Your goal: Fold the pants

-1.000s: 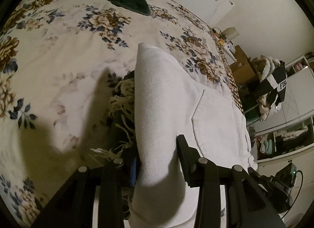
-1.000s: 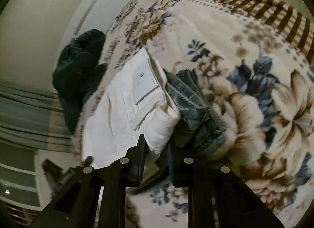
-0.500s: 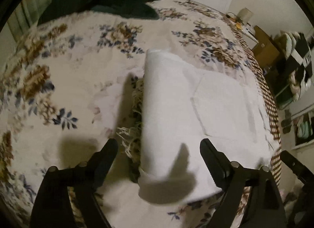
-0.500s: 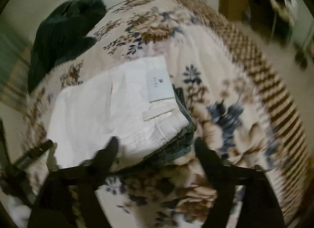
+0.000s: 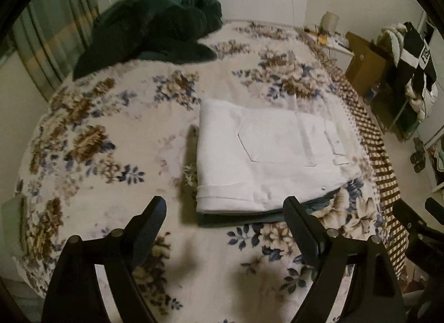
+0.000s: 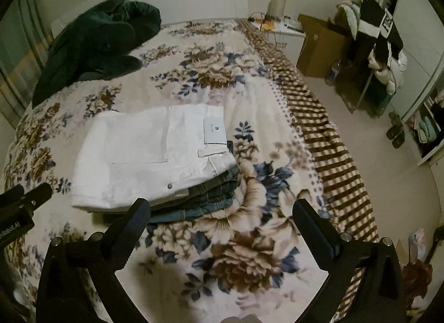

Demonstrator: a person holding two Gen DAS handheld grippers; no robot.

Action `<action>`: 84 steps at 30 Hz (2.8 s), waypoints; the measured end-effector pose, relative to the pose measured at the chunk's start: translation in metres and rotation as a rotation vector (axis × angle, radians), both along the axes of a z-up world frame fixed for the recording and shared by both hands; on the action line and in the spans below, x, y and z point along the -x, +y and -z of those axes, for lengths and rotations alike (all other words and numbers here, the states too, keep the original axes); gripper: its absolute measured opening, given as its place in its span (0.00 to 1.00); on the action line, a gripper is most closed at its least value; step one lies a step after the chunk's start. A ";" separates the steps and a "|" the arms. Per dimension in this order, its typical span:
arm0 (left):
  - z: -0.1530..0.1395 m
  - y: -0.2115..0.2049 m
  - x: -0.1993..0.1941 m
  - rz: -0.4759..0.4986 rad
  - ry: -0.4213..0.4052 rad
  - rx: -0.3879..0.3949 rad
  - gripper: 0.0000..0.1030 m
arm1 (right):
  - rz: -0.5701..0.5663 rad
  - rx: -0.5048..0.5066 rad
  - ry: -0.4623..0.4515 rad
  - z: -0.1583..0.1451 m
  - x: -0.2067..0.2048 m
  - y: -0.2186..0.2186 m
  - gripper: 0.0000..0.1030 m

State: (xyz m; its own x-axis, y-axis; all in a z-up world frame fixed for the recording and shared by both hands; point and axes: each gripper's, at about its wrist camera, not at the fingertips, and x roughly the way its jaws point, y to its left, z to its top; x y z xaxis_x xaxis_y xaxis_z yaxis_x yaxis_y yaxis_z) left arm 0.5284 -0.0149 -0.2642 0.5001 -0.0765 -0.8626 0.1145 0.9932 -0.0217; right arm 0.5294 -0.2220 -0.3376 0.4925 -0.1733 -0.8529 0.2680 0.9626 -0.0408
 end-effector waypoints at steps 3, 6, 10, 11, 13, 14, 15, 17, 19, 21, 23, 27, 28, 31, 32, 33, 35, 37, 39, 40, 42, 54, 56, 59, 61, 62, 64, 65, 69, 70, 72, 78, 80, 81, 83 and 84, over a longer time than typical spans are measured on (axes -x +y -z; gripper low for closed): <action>-0.030 -0.001 0.024 -0.021 -0.044 -0.013 0.83 | -0.013 0.008 -0.031 -0.029 0.026 0.002 1.00; -0.062 -0.004 0.055 -0.039 -0.095 -0.024 0.83 | -0.033 0.015 -0.069 -0.061 0.054 0.004 1.00; -0.101 -0.008 0.098 -0.063 -0.142 -0.019 0.83 | -0.063 0.024 -0.118 -0.109 0.096 0.006 1.00; -0.114 -0.009 0.113 -0.068 -0.157 -0.014 0.83 | -0.070 0.026 -0.135 -0.124 0.111 0.005 1.00; -0.135 -0.011 0.138 -0.074 -0.188 -0.013 0.83 | -0.087 0.029 -0.165 -0.147 0.133 0.006 1.00; -0.142 -0.013 0.146 -0.075 -0.201 -0.017 0.83 | -0.092 0.034 -0.181 -0.158 0.145 0.006 1.00; -0.154 -0.015 0.161 -0.076 -0.223 -0.026 0.83 | -0.105 0.039 -0.204 -0.174 0.162 0.007 1.00; -0.171 -0.018 0.183 -0.082 -0.251 -0.030 0.83 | -0.122 0.044 -0.236 -0.195 0.186 0.008 1.00; -0.190 -0.021 0.211 -0.084 -0.270 -0.020 0.83 | -0.136 0.046 -0.273 -0.222 0.217 0.009 1.00; -0.200 -0.023 0.229 -0.085 -0.278 -0.019 0.83 | -0.149 0.045 -0.308 -0.247 0.249 0.010 1.00; -0.212 -0.024 0.247 -0.089 -0.286 -0.012 0.83 | -0.159 0.049 -0.330 -0.266 0.273 0.013 1.00; -0.233 -0.023 0.276 -0.094 -0.302 0.007 0.83 | -0.169 0.038 -0.357 -0.301 0.324 0.017 1.00; -0.237 -0.022 0.281 -0.094 -0.308 0.009 0.83 | -0.167 0.039 -0.361 -0.305 0.332 0.018 1.00; -0.249 -0.018 0.298 -0.104 -0.322 0.012 0.83 | -0.169 0.044 -0.367 -0.325 0.359 0.023 1.00; -0.253 -0.016 0.303 -0.103 -0.329 0.014 0.83 | -0.167 0.042 -0.365 -0.330 0.365 0.024 1.00; -0.257 -0.014 0.308 -0.103 -0.336 0.016 0.84 | -0.167 0.042 -0.369 -0.336 0.372 0.025 1.00; -0.261 -0.009 0.313 -0.097 -0.340 0.017 0.96 | -0.160 0.052 -0.377 -0.347 0.384 0.028 1.00; -0.264 -0.007 0.320 -0.096 -0.352 0.008 1.00 | -0.165 0.048 -0.380 -0.354 0.389 0.032 1.00; -0.265 -0.004 0.327 -0.096 -0.367 -0.004 1.00 | -0.162 0.047 -0.394 -0.360 0.396 0.035 1.00; -0.266 -0.003 0.328 -0.094 -0.372 -0.013 1.00 | -0.164 0.049 -0.397 -0.363 0.398 0.037 1.00; -0.266 -0.002 0.332 -0.092 -0.377 -0.020 1.00 | -0.159 0.047 -0.402 -0.367 0.401 0.040 1.00; -0.265 -0.002 0.341 -0.090 -0.383 -0.023 1.00 | -0.154 0.040 -0.407 -0.372 0.403 0.046 1.00; -0.265 -0.002 0.342 -0.090 -0.383 -0.021 1.00 | -0.156 0.036 -0.408 -0.372 0.402 0.046 1.00; -0.267 -0.002 0.344 -0.089 -0.381 -0.020 1.00 | -0.157 0.038 -0.410 -0.372 0.402 0.046 1.00; -0.267 -0.003 0.344 -0.092 -0.383 -0.022 1.00 | -0.161 0.035 -0.407 -0.373 0.401 0.048 1.00; -0.267 -0.003 0.344 -0.091 -0.382 -0.021 1.00 | -0.164 0.031 -0.406 -0.372 0.399 0.047 1.00; -0.266 -0.003 0.344 -0.093 -0.381 -0.018 1.00 | -0.169 0.034 -0.404 -0.371 0.398 0.048 1.00; -0.268 -0.003 0.344 -0.091 -0.382 -0.021 1.00 | -0.170 0.032 -0.402 -0.371 0.398 0.049 1.00; -0.272 -0.004 0.345 -0.092 -0.387 -0.022 1.00 | -0.168 0.027 -0.400 -0.371 0.398 0.049 1.00; -0.272 -0.004 0.345 -0.092 -0.388 -0.021 1.00 | -0.168 0.025 -0.401 -0.371 0.399 0.049 1.00; -0.273 -0.004 0.345 -0.094 -0.386 -0.023 1.00 | -0.173 0.023 -0.398 -0.370 0.396 0.047 1.00; -0.274 -0.002 0.345 -0.090 -0.388 -0.022 1.00 | -0.179 0.012 -0.400 -0.369 0.396 0.046 1.00; -0.275 -0.002 0.346 -0.090 -0.389 -0.022 1.00 | -0.179 0.014 -0.400 -0.369 0.395 0.046 1.00; -0.274 -0.002 0.345 -0.090 -0.391 -0.021 1.00 | -0.179 0.013 -0.401 -0.369 0.396 0.045 1.00; -0.278 -0.002 0.346 -0.093 -0.393 -0.022 1.00 | -0.178 0.011 -0.401 -0.369 0.396 0.045 1.00; -0.279 -0.002 0.346 -0.094 -0.393 -0.022 1.00 | -0.180 0.014 -0.400 -0.369 0.395 0.046 1.00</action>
State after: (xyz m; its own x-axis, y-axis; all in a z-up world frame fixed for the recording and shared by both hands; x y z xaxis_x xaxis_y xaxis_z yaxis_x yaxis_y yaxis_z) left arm 0.1824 -0.0168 0.0143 0.7960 0.0010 -0.6053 0.0190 0.9995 0.0267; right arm 0.1339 -0.1763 0.0313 0.8071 -0.0648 -0.5868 0.0938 0.9954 0.0191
